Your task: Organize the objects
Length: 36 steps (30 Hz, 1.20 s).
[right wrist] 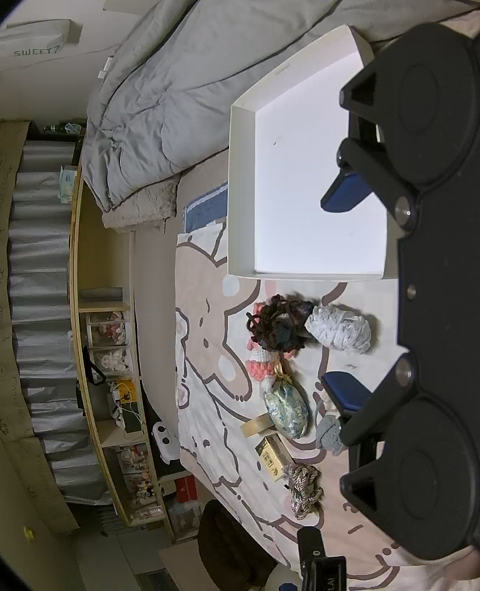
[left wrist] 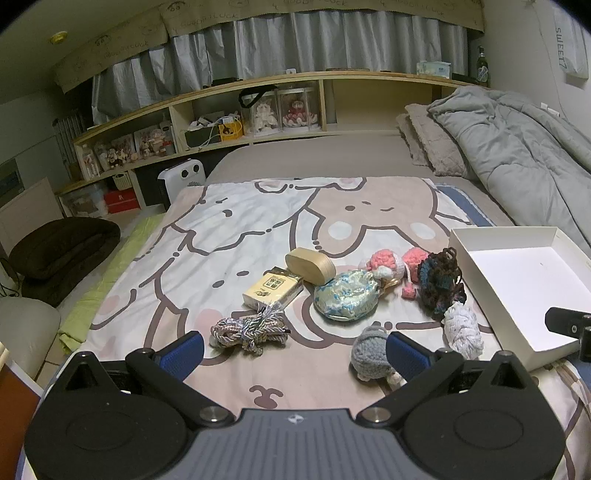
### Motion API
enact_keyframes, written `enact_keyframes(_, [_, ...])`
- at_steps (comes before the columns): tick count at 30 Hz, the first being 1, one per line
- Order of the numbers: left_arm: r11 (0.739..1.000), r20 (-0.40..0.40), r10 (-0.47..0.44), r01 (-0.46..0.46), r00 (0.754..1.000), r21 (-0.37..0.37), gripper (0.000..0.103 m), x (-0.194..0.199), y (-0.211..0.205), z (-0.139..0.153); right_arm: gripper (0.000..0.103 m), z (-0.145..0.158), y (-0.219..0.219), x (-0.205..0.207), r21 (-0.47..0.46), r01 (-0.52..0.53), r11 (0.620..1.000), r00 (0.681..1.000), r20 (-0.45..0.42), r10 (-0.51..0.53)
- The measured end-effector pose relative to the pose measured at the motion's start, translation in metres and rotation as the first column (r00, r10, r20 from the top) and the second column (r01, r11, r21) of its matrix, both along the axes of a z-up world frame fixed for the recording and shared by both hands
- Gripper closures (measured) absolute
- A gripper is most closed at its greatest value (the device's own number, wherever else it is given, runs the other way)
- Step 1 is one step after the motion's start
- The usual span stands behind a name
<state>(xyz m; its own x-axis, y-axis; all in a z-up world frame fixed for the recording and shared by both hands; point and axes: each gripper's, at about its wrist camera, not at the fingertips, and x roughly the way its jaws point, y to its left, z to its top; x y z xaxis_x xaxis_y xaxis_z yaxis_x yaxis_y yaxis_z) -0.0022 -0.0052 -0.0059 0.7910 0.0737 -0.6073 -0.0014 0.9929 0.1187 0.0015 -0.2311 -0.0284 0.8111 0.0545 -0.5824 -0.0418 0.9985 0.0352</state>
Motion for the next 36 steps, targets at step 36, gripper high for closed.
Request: enact_keyframes(36, [1.0,-0.019,-0.013,0.013,1.0,-0.013,0.0,0.003,-0.003,-0.006,0.009,-0.002,0.0,0.0,-0.008,0.003,1.0,1.0,-0.008,-0.003])
